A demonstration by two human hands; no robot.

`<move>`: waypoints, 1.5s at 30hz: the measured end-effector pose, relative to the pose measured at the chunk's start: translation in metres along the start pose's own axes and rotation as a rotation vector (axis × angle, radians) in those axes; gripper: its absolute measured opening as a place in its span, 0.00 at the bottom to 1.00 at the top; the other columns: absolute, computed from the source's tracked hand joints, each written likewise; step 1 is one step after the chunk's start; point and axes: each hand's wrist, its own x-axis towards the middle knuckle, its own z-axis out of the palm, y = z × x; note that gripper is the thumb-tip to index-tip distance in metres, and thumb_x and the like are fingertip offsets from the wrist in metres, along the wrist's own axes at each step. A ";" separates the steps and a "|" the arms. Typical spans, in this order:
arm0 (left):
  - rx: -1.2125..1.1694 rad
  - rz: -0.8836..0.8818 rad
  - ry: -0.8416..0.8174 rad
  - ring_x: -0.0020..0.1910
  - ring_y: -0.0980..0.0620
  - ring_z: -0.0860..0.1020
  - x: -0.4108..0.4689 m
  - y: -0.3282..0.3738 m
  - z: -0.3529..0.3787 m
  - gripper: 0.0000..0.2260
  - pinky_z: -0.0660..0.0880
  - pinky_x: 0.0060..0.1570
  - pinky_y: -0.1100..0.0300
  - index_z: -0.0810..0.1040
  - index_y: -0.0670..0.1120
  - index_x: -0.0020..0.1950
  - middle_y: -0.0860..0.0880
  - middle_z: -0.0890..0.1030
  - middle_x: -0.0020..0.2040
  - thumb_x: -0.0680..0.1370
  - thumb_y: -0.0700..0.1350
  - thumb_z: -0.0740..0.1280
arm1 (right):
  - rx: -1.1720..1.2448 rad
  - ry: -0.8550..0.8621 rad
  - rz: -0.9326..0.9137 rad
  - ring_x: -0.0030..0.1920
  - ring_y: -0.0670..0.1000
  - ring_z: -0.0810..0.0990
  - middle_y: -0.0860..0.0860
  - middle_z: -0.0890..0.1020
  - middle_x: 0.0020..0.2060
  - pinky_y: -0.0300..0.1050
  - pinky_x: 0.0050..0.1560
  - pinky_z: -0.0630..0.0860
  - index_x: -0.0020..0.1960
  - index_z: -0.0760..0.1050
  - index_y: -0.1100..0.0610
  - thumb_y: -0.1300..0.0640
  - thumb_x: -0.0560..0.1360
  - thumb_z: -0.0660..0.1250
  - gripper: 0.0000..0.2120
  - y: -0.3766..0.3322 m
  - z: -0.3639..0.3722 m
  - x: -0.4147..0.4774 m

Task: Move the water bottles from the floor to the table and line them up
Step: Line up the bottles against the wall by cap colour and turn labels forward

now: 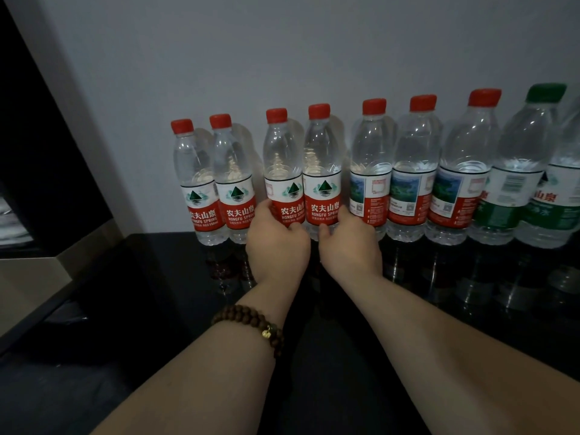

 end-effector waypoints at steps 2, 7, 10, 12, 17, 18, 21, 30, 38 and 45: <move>-0.034 0.009 -0.057 0.53 0.59 0.77 0.001 -0.002 0.000 0.24 0.73 0.50 0.60 0.73 0.53 0.69 0.57 0.81 0.56 0.74 0.41 0.72 | 0.005 -0.002 0.002 0.54 0.58 0.83 0.54 0.83 0.54 0.46 0.47 0.77 0.64 0.74 0.54 0.51 0.81 0.66 0.13 0.000 0.000 0.000; -0.096 -0.029 -0.197 0.52 0.60 0.79 0.005 -0.005 0.000 0.27 0.78 0.52 0.56 0.70 0.58 0.71 0.60 0.81 0.54 0.74 0.44 0.73 | 0.003 -0.006 0.010 0.54 0.58 0.82 0.54 0.83 0.53 0.47 0.47 0.77 0.63 0.74 0.55 0.51 0.81 0.66 0.13 0.000 0.000 0.000; -0.031 0.005 -0.039 0.52 0.61 0.77 0.004 -0.005 0.001 0.24 0.76 0.52 0.59 0.73 0.54 0.70 0.60 0.80 0.57 0.75 0.42 0.72 | 0.011 -0.010 0.004 0.54 0.59 0.83 0.55 0.83 0.53 0.52 0.51 0.81 0.64 0.74 0.54 0.51 0.81 0.66 0.14 0.000 0.000 -0.001; 0.022 0.023 0.061 0.55 0.58 0.77 0.005 -0.005 0.002 0.22 0.73 0.51 0.60 0.74 0.51 0.69 0.56 0.80 0.60 0.75 0.43 0.72 | 0.012 -0.010 -0.005 0.54 0.58 0.83 0.54 0.83 0.54 0.53 0.52 0.82 0.65 0.74 0.54 0.51 0.81 0.66 0.14 0.000 0.000 -0.001; 0.109 0.024 0.040 0.53 0.59 0.72 0.006 -0.006 0.003 0.23 0.70 0.49 0.59 0.73 0.51 0.69 0.53 0.77 0.64 0.75 0.45 0.72 | 0.018 -0.012 0.002 0.53 0.58 0.83 0.54 0.83 0.53 0.47 0.47 0.78 0.66 0.74 0.53 0.51 0.81 0.66 0.14 0.000 0.000 0.000; 0.140 0.031 0.049 0.51 0.58 0.72 0.005 -0.006 0.002 0.22 0.70 0.48 0.58 0.73 0.52 0.68 0.54 0.77 0.64 0.75 0.46 0.72 | 0.018 -0.015 0.006 0.53 0.58 0.83 0.54 0.83 0.53 0.46 0.46 0.76 0.66 0.74 0.53 0.51 0.81 0.66 0.15 0.000 0.000 0.000; 0.190 0.031 0.064 0.46 0.57 0.74 0.006 -0.006 0.000 0.19 0.70 0.42 0.58 0.73 0.53 0.63 0.57 0.76 0.58 0.74 0.50 0.72 | 0.016 -0.017 0.004 0.53 0.58 0.83 0.54 0.83 0.52 0.46 0.45 0.75 0.65 0.74 0.53 0.51 0.81 0.66 0.14 0.000 0.001 0.000; 0.169 -0.167 -0.030 0.37 0.58 0.76 0.016 -0.013 0.000 0.15 0.65 0.30 0.62 0.73 0.53 0.42 0.56 0.78 0.38 0.76 0.60 0.73 | -0.021 -0.057 -0.031 0.53 0.59 0.82 0.53 0.83 0.53 0.46 0.44 0.75 0.70 0.72 0.49 0.52 0.80 0.65 0.18 0.000 0.002 0.000; 0.222 -0.169 -0.089 0.41 0.47 0.83 0.020 -0.014 0.000 0.12 0.82 0.44 0.49 0.73 0.50 0.46 0.49 0.82 0.43 0.81 0.57 0.66 | -0.041 -0.104 -0.070 0.54 0.57 0.82 0.51 0.84 0.54 0.50 0.49 0.80 0.75 0.68 0.46 0.51 0.82 0.65 0.22 -0.001 -0.002 -0.002; 0.221 -0.161 -0.076 0.41 0.45 0.84 0.020 -0.013 -0.002 0.11 0.83 0.45 0.47 0.72 0.49 0.47 0.48 0.82 0.44 0.82 0.55 0.65 | -0.077 -0.119 -0.099 0.59 0.58 0.81 0.52 0.83 0.59 0.50 0.52 0.80 0.78 0.65 0.47 0.50 0.82 0.65 0.25 -0.002 -0.003 -0.003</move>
